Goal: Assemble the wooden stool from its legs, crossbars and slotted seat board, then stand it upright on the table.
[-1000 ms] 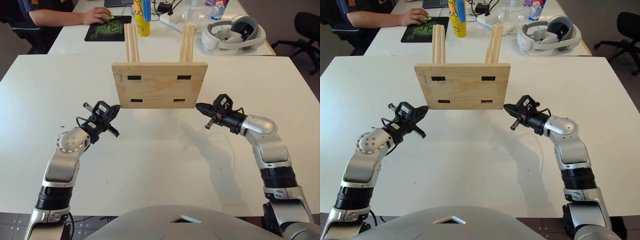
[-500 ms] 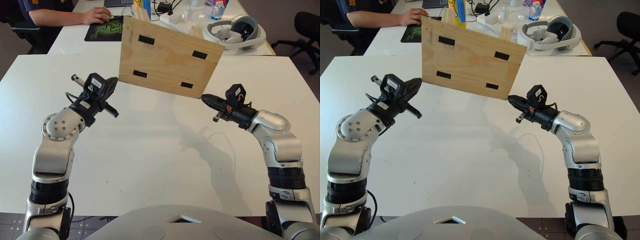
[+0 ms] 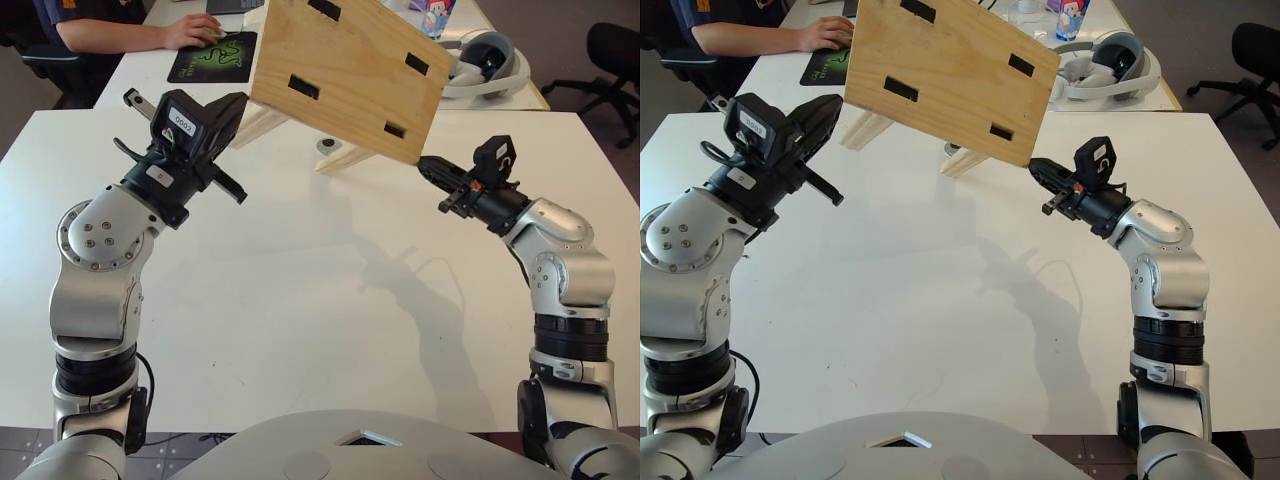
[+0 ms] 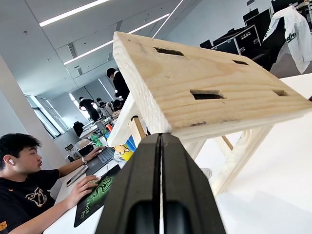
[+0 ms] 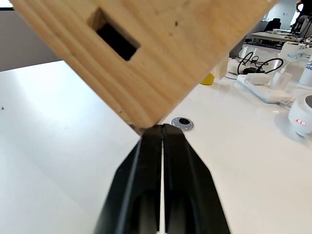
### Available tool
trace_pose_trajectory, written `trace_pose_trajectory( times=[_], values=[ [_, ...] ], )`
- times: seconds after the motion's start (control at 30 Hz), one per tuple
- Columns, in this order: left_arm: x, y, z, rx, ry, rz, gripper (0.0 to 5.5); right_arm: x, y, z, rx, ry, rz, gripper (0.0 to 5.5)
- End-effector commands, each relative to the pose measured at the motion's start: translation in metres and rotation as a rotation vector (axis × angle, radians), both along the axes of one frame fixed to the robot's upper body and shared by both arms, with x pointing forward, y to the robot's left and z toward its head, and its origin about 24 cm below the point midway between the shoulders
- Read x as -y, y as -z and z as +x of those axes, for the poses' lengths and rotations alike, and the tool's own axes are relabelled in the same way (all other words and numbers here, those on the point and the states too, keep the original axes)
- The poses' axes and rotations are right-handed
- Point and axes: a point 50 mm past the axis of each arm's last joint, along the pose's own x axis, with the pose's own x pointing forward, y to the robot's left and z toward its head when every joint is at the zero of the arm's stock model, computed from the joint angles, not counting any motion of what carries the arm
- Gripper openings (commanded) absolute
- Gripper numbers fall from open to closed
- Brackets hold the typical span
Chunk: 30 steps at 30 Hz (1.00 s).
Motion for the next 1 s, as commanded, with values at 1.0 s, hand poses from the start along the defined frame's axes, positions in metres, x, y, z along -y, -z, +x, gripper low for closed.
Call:
trace_pose_trajectory(
  times=[1.0],
  values=[
    [0.009,0.027,-0.006,-0.169,0.160,0.041,0.02,0.008,-0.016,0.001,0.086,-0.200,-0.133,0.00]
  ],
)
